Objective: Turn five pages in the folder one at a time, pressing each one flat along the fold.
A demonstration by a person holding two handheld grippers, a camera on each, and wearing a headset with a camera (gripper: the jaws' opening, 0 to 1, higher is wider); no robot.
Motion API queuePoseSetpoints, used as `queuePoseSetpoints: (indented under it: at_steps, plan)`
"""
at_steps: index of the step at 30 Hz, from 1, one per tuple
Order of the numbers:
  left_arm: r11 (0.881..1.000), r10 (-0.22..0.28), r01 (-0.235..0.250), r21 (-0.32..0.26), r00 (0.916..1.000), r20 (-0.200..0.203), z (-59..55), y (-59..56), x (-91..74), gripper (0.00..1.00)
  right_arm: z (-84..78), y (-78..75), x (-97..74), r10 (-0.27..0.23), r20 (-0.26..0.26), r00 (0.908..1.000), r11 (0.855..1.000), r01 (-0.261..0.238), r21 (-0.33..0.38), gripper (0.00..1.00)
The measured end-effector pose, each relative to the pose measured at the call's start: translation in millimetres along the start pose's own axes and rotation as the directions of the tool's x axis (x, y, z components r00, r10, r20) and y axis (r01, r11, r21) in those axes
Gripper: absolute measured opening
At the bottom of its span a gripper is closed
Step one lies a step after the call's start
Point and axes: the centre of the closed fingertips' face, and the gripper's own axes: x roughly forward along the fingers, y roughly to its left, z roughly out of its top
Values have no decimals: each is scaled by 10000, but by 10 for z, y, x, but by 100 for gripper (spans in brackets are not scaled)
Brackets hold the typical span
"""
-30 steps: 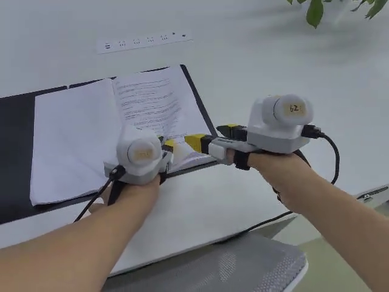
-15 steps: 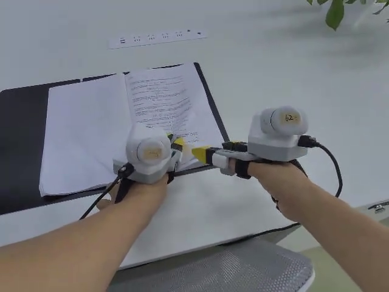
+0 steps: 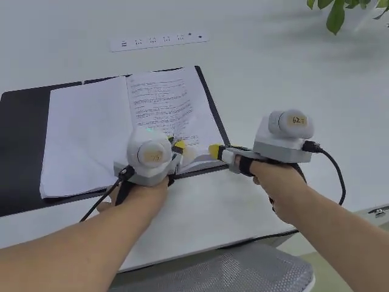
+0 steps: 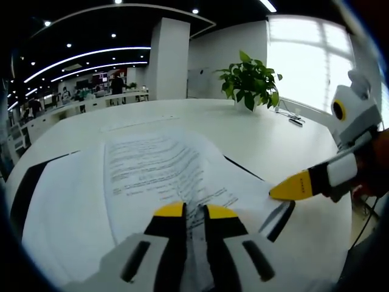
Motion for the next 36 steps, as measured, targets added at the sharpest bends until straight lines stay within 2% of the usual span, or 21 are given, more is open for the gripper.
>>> queuePoseSetpoints:
  at_steps: [2,3,5,10,13,16,20,22,24,26,30,32,36]
  plan:
    - [10000,1,-1,-7,10000,-26,-1,0,3,10,-1,0,-4,-11,8,10000,10000,11,-15,0]
    - [10000,0,0,-11,10000,-36,-1,1,4,10,1,9,-2,2,45,10000,10000,-2,26,0]
    - [10000,-2,1,-39,10000,-74,0,2,6,10,17,24,-8,-121,156,9998,9994,126,-338,0]
    - [9993,-74,68,-365,9999,-155,20,0,-3,11,51,58,-30,-120,301,9995,9992,131,-365,0]
    - [9981,-353,335,-510,9988,-344,8,-37,-42,16,93,109,-59,-46,423,9991,9986,68,-516,0]
    - [9986,-410,389,-364,9974,-598,-21,-52,-142,18,120,135,-73,33,537,9986,9987,-5,-508,0]
    - [9977,-511,476,-490,9962,-711,-38,-30,-346,27,153,197,-121,145,707,9974,9993,-119,-368,0]
    - [9973,-670,643,-354,9946,-795,-48,-12,-460,28,176,229,-147,202,810,9965,9995,-183,-248,0]
    - [9974,-719,709,-135,9925,-991,-79,46,-574,31,202,265,-167,240,883,9958,9996,-226,-170,0]
    - [9973,-732,728,-68,9936,-858,-56,111,-710,29,243,306,-185,290,978,9948,9995,-280,-109,0]
    - [9972,-729,745,114,9923,-1005,-81,240,-909,29,332,469,-258,480,1288,9905,9988,-488,36,0]
    - [9961,-785,827,318,9901,-1160,-98,306,-1040,30,375,600,-304,610,1449,9876,9981,-619,13,0]
    - [9970,-708,738,240,9915,-1089,-68,431,-1218,33,423,791,-339,869,1651,9824,9960,-891,62,0]
